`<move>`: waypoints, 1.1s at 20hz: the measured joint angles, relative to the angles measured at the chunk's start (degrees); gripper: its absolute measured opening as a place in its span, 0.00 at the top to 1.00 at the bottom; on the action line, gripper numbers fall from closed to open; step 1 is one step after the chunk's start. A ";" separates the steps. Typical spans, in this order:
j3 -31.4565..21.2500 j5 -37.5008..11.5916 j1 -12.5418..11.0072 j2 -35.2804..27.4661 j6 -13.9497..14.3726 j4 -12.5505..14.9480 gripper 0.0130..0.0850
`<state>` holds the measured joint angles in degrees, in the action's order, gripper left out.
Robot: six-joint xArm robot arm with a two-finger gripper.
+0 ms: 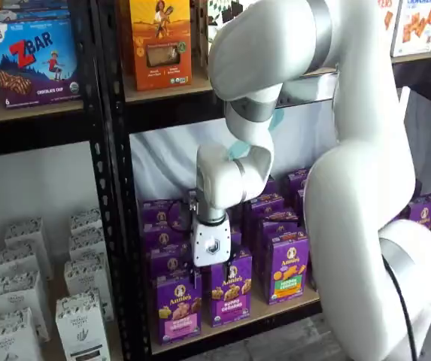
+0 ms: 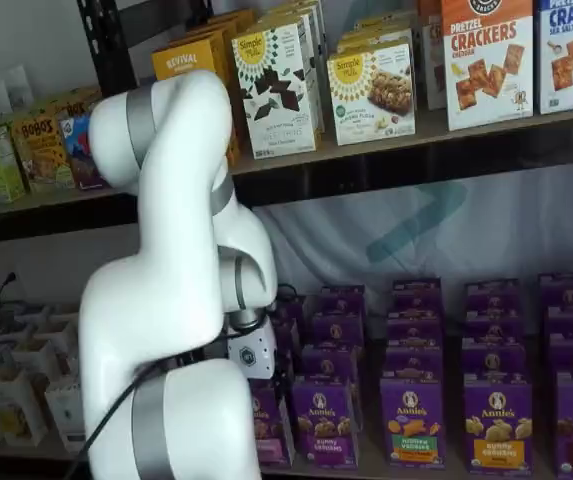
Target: Pick up the purple box with a pink patch in the middle, on the bottom shelf, the first box from the left
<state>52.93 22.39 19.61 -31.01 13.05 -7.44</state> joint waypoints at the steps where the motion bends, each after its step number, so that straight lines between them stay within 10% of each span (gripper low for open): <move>1: 0.52 0.04 -0.06 -0.42 -0.21 -0.17 0.00; 22: 13.18 3.10 1.24 -8.12 2.78 1.49 0.00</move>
<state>66.11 25.49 20.85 -39.12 15.83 -5.95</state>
